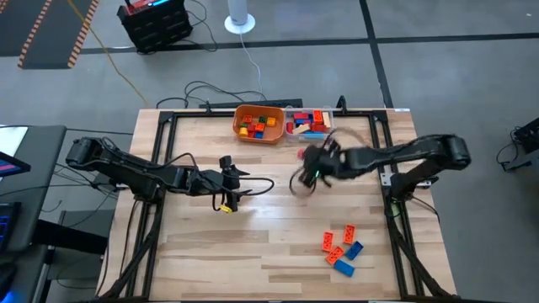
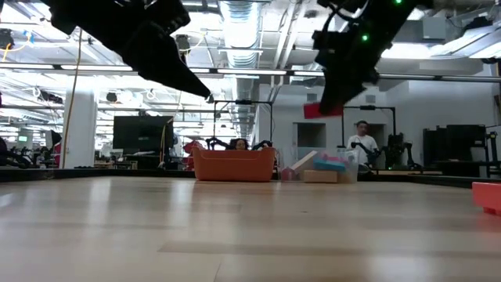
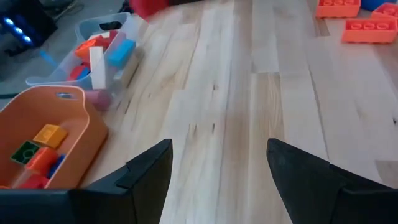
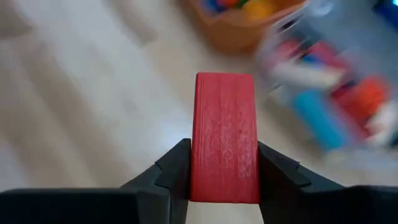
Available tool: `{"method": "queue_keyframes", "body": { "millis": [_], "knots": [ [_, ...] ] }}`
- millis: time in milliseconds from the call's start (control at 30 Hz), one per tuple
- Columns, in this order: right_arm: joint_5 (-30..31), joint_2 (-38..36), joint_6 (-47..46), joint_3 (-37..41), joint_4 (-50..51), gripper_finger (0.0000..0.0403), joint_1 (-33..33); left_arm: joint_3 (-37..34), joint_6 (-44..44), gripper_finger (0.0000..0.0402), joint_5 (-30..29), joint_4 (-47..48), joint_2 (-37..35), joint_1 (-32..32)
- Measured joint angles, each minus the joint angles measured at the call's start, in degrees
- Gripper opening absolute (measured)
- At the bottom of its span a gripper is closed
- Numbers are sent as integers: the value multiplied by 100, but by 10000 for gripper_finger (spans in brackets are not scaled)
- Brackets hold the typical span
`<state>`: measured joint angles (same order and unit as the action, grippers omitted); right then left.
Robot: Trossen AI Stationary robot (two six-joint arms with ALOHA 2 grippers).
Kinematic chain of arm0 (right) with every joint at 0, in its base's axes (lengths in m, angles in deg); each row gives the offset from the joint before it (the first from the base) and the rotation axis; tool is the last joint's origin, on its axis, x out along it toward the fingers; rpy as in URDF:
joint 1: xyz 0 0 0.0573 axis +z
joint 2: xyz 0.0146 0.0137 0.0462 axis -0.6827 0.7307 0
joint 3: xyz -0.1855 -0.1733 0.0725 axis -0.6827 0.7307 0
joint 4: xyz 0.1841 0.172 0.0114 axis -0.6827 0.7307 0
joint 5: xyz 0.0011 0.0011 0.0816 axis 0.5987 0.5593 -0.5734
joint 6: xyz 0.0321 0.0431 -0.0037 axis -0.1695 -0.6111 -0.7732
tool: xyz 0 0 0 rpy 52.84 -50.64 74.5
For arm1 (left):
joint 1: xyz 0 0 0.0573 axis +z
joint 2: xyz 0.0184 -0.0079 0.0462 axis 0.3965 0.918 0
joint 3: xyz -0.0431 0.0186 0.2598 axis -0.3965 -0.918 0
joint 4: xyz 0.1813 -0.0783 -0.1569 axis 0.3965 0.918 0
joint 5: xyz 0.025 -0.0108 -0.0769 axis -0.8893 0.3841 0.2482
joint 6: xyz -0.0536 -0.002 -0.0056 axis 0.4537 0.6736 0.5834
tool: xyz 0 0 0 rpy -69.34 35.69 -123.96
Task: Sort blocks by size
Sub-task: Put the red block into the transparent bin, then put the bottom right orange game piece into the transparent bin
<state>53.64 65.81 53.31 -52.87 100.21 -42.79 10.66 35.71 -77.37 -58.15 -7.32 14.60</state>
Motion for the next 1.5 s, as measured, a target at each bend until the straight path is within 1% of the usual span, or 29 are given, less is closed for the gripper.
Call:
{"method": "queue_keyframes", "body": {
  "millis": [133, 200, 300, 400, 500, 633, 767, 833, 1000, 1167, 1267, 1367, 1500],
  "knots": [
    [-29, -405, 1142, 0, -481, 166, -852, 0, 30, 253, -7, -37, 0, -68],
    [-322, -445, 1595, -4, -877, 167, -1351, 0, 21, 253, -7, -135, 0, -90],
    [-972, -248, 2008, -7, -1250, 167, -2135, 0, -49, 253, -13, -247, 0, -93],
    [-1443, 126, 2094, -4, -1325, 167, -2860, 0, -57, 253, -20, -241, 2, -94],
    [-1581, 472, 2170, -4, -1342, 168, -3405, 0, -62, 253, -22, -242, 2, -98],
    [-1789, 810, 2195, -4, -1436, 168, -3868, 0, -62, 253, -31, -270, 88, -98],
    [-2460, 955, 2193, -4, -1411, 175, -4085, 0, -66, 253, -47, -339, 231, -98],
    [-2545, 940, 2228, -4, -1397, 187, -4083, -13, -114, 253, -101, -302, 326, -92],
    [-2559, 610, 2281, -2, -1095, 221, -3945, -4, -332, 253, -120, -728, 737, -61],
    [-2552, -10, 2102, -2, -517, 229, -3434, -4, -437, 253, -118, -1167, 1155, -63],
    [-2546, -383, 1736, -3, -208, 227, -2818, -4, -451, 253, -116, -1191, 1260, -63],
    [-2546, -629, 1262, 166, -121, 227, -1955, -4, -447, 253, -118, -1191, 1270, -63],
    [-2548, -774, 521, 482, -92, 227, -752, -4, -481, 253, -116, -1193, 1270, -65]
  ]
}}
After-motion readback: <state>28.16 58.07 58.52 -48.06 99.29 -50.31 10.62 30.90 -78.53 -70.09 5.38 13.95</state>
